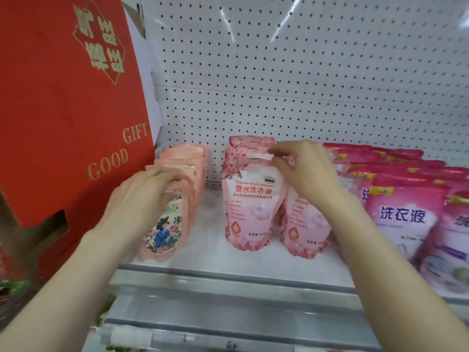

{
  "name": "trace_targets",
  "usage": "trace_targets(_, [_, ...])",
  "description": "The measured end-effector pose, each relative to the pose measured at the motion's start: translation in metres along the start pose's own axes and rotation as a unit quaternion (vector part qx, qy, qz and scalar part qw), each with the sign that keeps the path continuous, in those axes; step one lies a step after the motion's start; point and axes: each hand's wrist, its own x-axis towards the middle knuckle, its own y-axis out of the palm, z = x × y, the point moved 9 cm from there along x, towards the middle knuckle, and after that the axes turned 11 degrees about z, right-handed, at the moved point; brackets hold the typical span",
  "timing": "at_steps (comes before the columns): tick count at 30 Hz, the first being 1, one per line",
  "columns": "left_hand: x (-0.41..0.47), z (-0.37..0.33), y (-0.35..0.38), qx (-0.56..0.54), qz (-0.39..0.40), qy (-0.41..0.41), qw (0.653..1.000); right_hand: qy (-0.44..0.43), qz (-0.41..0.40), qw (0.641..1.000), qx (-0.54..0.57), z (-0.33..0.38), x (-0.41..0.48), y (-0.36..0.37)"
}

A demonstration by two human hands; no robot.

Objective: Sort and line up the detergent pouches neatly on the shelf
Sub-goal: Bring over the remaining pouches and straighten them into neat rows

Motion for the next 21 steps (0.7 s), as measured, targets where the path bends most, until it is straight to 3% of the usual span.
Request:
trace_targets(4, [0.003, 0.03, 0.014, -0.023, 0.072, -0.061, 0.995, 0.011, 0.033, 0.996, -0.081, -0.031, -0.014, 0.005])
trace_targets(8, [0.008, 0.033, 0.019, -0.058, 0.084, -0.029, 0.994, 0.011, 0.055, 0.995, -0.079, -0.038, -0.016, 0.015])
trace_targets(17, [0.008, 0.029, 0.011, -0.033, 0.033, 0.01, 0.999, 0.011, 0.057, 0.994, -0.09, -0.04, -0.016, 0.019])
trace_targets(21, [0.002, 0.004, 0.003, -0.034, -0.039, 0.057, 0.997, 0.012, 0.056, 0.994, -0.097, -0.035, -0.02, 0.014])
